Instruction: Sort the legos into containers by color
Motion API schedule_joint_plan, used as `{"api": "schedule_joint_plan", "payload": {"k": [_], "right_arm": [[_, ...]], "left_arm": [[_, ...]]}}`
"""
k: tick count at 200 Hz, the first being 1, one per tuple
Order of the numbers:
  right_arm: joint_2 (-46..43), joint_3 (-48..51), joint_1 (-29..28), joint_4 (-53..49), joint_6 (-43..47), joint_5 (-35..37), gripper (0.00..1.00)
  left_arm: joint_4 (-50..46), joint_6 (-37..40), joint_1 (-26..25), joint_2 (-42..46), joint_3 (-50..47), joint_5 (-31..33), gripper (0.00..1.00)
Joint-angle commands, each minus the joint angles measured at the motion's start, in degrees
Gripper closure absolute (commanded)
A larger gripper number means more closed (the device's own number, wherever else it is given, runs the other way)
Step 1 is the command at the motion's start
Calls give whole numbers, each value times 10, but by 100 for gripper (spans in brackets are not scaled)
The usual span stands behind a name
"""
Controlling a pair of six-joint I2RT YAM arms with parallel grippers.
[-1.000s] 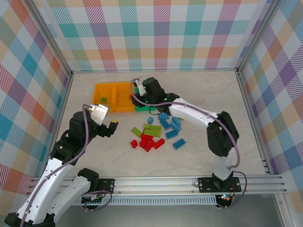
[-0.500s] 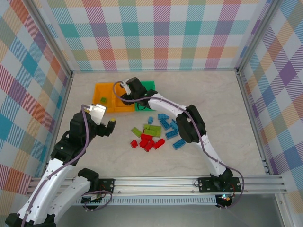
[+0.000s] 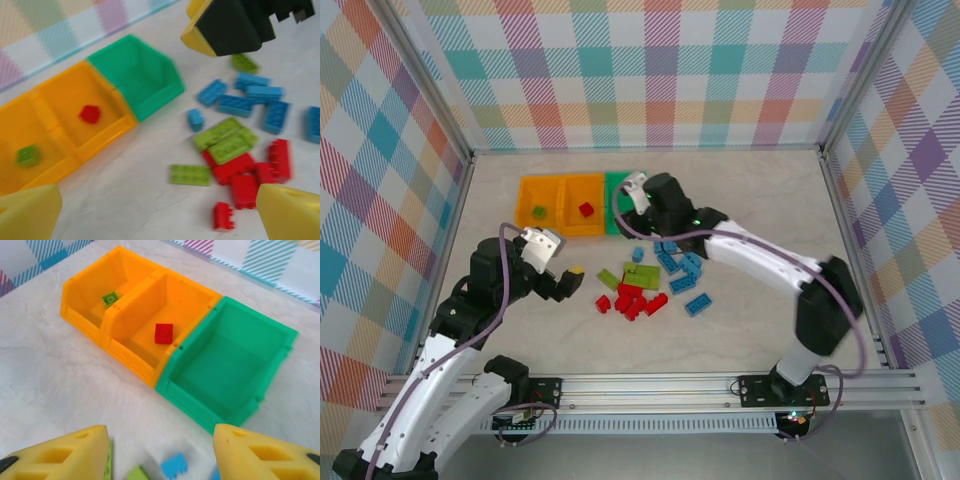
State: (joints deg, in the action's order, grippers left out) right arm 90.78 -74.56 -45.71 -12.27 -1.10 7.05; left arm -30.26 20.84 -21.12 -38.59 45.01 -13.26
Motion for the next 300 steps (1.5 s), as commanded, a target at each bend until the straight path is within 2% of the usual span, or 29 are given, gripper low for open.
{"api": "schedule_joint_plan", "payload": {"k": [1, 28, 48, 65, 84, 119, 144, 164, 174, 193, 219, 242, 277, 300], "right_arm": [[-35, 61, 2, -70, -28, 15, 43], [-7, 56, 3, -174, -38, 29, 42], [52, -6, 3, -236, -63, 40, 42], [101, -62, 3, -253, -146, 77, 46], [150, -103, 2, -237, -245, 63, 38], [235, -202, -7, -269, -361, 68, 35], [286, -244, -16, -322, -452, 110, 35], [315, -253, -17, -323, -465, 73, 36], [323, -252, -19, -315, -465, 63, 42], [334, -249, -22, -309, -467, 69, 46], [349, -253, -22, -312, -461, 85, 70], [347, -252, -22, -321, -457, 100, 83], [277, -216, -24, -307, -414, 118, 87], [172, -141, -28, -203, -334, 114, 88]], "left_arm": [[16, 22, 6, -21, 3, -145, 0], [-7, 19, 6, -57, 24, -122, 0], [-18, 14, 6, -67, 31, -87, 0], [-20, 7, 6, -63, 28, -53, 0], [-22, 6, 6, -60, 25, -25, 0], [-14, 10, 6, -51, 18, -39, 0], [-15, 11, 6, -53, 20, -63, 0], [-15, 17, 6, -50, 20, -89, 0], [-13, 17, 6, -48, 19, -88, 0], [-13, 17, 6, -48, 19, -83, 0], [-13, 17, 6, -48, 19, -91, 0], [-13, 18, 6, -48, 18, -92, 0], [-12, 17, 6, -47, 18, -87, 0], [-11, 17, 6, -44, 18, -90, 0]]}}
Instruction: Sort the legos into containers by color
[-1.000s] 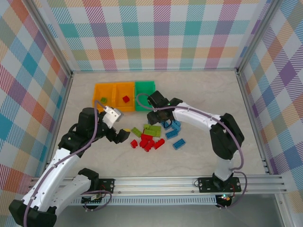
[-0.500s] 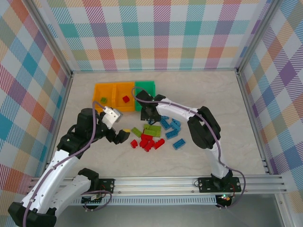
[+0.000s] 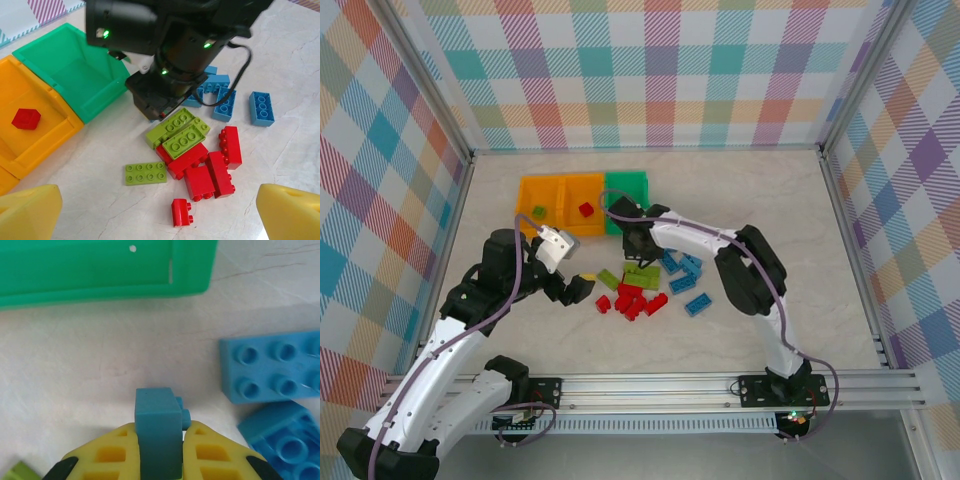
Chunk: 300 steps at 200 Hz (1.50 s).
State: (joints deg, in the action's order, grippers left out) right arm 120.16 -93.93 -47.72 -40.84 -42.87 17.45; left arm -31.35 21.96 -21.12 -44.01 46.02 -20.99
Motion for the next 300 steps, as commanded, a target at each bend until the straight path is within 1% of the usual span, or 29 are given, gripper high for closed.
{"api": "schedule_joint_plan", "payload": {"k": [1, 22, 33, 47, 64, 79, 94, 114, 132, 139, 151, 161, 182, 197, 210, 220, 232, 250, 261, 268, 279, 285, 290, 300], "right_arm": [[-126, 59, -8, 91, 86, 8, 88], [-203, 162, -5, 291, 227, -37, 89], [-204, 175, 0, 347, 262, -17, 98], [-167, 135, 9, 342, 301, 12, 100], [-109, 67, 12, 315, 334, 45, 97], [-66, 22, 20, 300, 334, 52, 95], [-32, -6, 30, 293, 325, 49, 94], [9, -44, 41, 279, 328, 22, 87], [31, -60, 42, 282, 342, -7, 83], [34, -62, 42, 286, 344, -13, 78], [35, -68, 42, 281, 342, -14, 64], [32, -75, 42, 274, 341, -12, 58], [13, -75, 42, 267, 340, -11, 56], [-15, -62, 43, 262, 338, -16, 56], [-60, -30, 42, 263, 330, -28, 56], [-108, 10, 42, 267, 325, -46, 56], [-178, 76, 42, 280, 326, -74, 54], [-296, 191, 42, 293, 324, -119, 32], [-369, 258, 43, 288, 320, -145, 23], [-414, 297, 42, 279, 317, -159, 17], [-480, 353, 42, 261, 310, -180, 8], [-514, 377, 42, 249, 302, -187, 3], [-540, 399, 42, 237, 293, -194, 0], [-590, 431, 42, 218, 273, -201, 0]], "left_arm": [[1, 6, 6, 10, 8, -12, 0], [2, 5, 6, 10, 8, -7, 0], [2, 2, 6, 10, 8, 4, 0], [1, -4, 6, 7, 8, 35, 0], [-2, -15, 6, 1, 8, 81, 0], [-4, -22, 6, -6, 9, 105, 0], [-5, -26, 6, -15, 11, 110, 0], [-7, -29, 6, -25, 14, 108, 0], [-9, -32, 6, -31, 17, 110, 0], [-10, -33, 6, -32, 18, 111, 0], [-11, -34, 6, -32, 18, 112, 0], [-12, -34, 6, -33, 18, 113, 0], [-13, -36, 6, -39, 18, 117, 0], [-19, -51, 6, -52, 22, 128, 0], [-23, -72, 6, -67, 31, 133, 0], [-29, -99, 6, -83, 41, 134, 0], [-54, -160, 6, -111, 73, 148, 0], [-114, -304, 6, -165, 124, 199, 1], [-155, -416, 6, -203, 148, 237, 9], [-173, -473, 6, -226, 159, 245, 15], [-179, -531, 5, -259, 164, 219, 22], [-168, -556, 2, -273, 160, 195, 23], [-152, -573, -2, -282, 153, 173, 23], [-115, -613, -15, -299, 138, 154, 24]]}}
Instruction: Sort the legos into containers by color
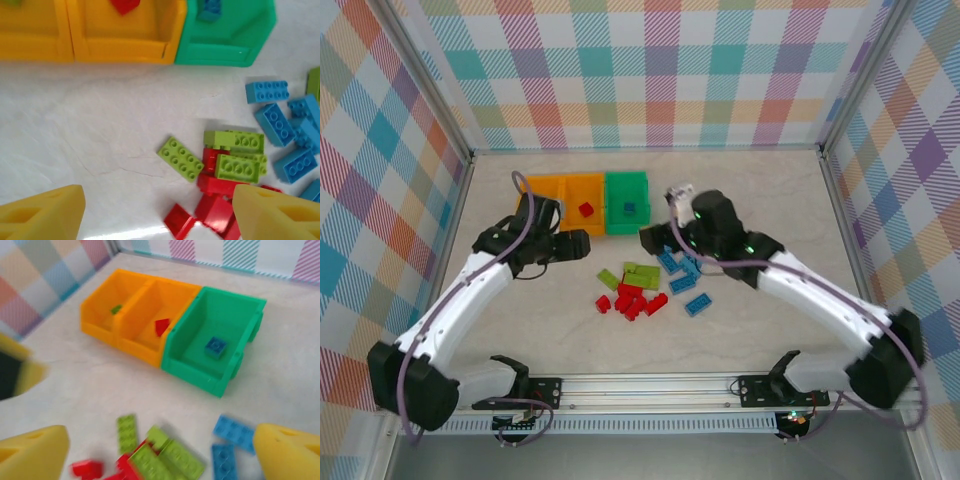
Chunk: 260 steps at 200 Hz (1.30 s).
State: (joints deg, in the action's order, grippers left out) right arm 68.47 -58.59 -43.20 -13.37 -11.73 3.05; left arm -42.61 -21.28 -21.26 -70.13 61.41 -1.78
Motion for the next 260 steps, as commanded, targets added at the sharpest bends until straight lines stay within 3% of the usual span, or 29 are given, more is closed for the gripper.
{"api": "schedule_joint_plan", "payload": {"k": [1, 42, 73, 115, 130, 149, 171, 260], "right_arm": [[-77, 80, -3, -59, -40, -56, 0], [-154, 148, -3, -70, -93, -44, 0], [-133, 139, -3, -63, -92, -53, 0], [-84, 118, -3, -62, -95, -71, 0], [-77, 115, -3, -63, -98, -75, 0], [-81, 118, -3, -63, -103, -70, 0], [-95, 129, -3, -52, -112, -56, 0], [-112, 139, -4, -44, -120, -56, 0]], "left_arm": [[1, -185, -15, -40, -18, -38, 24], [42, -299, -48, -149, -15, -23, 32], [109, -334, -57, -225, -17, -82, 33], [142, -333, -71, -296, -2, -71, 34], [127, -334, -71, -317, 8, -75, 36], [64, -339, -76, -342, 28, -37, 46], [20, -329, -82, -356, 39, -18, 53], [48, -288, -80, -304, 13, -11, 72]]}}
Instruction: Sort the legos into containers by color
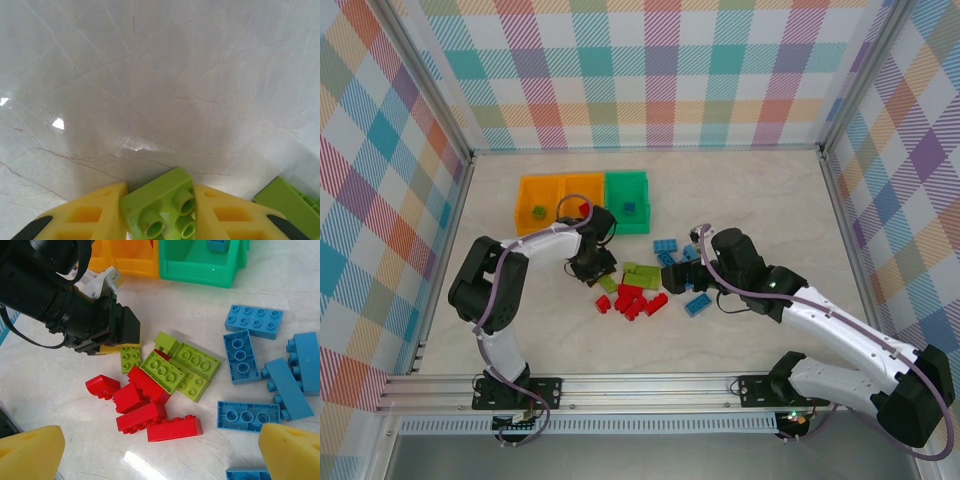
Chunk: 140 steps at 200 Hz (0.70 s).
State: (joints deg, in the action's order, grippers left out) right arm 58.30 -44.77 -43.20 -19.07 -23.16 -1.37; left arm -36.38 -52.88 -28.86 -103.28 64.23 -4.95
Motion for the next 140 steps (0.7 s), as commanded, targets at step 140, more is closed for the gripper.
{"api": "schedule_joint_plan", "payload": {"k": [140], "right_arm": [[-29, 18, -3, 24, -24, -20, 0]], "left_arm": [[-28, 149, 184, 102, 146, 325, 74]]}}
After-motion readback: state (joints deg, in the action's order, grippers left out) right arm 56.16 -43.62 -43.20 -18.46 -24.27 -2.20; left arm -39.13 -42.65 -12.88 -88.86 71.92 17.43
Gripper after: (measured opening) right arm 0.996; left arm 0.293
